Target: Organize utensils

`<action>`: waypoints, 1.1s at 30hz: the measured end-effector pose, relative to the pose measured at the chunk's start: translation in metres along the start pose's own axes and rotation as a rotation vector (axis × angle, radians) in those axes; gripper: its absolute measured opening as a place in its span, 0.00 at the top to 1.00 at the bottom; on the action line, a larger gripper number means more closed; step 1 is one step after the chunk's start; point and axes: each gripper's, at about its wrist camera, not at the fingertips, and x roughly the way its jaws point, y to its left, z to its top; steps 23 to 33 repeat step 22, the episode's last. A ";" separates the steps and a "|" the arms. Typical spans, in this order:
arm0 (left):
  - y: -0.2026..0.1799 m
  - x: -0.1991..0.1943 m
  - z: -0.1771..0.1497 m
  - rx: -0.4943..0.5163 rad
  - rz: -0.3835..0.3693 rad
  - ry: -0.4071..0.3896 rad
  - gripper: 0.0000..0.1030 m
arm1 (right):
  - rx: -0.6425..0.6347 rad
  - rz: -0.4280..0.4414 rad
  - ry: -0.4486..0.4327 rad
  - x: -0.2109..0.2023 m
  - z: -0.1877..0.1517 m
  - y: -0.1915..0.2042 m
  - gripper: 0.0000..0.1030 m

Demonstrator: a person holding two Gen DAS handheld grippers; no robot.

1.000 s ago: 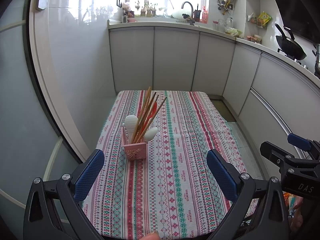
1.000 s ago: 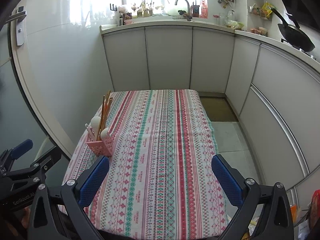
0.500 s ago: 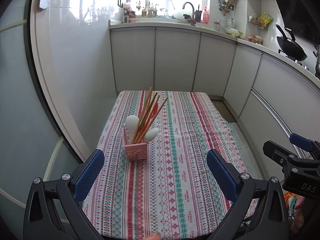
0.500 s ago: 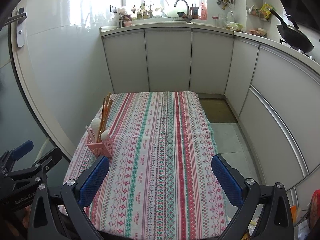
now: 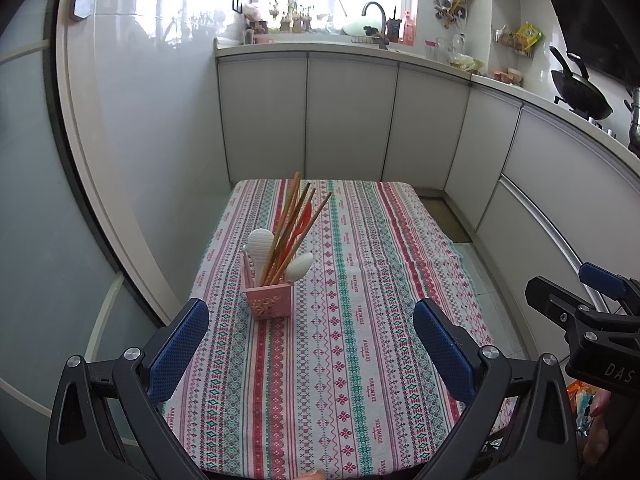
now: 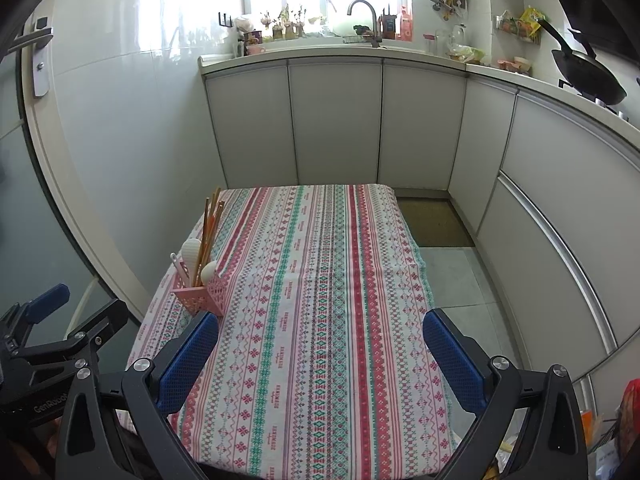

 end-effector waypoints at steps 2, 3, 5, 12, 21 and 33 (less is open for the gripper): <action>-0.001 0.000 0.000 -0.001 0.001 0.000 0.00 | 0.000 0.001 0.000 0.000 0.000 0.000 0.00; -0.001 0.000 0.000 -0.001 0.001 0.000 0.00 | 0.001 0.001 -0.001 0.000 0.000 0.000 0.00; -0.001 0.000 0.000 -0.001 -0.001 0.000 0.00 | 0.001 0.001 0.000 0.000 0.001 0.000 0.00; -0.001 0.000 0.000 -0.002 -0.001 0.001 0.00 | -0.004 -0.002 0.009 0.001 0.001 0.003 0.00; -0.002 0.001 -0.001 -0.005 -0.004 0.018 0.00 | 0.000 -0.004 0.007 0.002 0.002 0.004 0.00; -0.002 0.002 -0.001 -0.007 -0.004 0.020 0.00 | 0.000 -0.004 0.008 0.002 0.002 0.005 0.00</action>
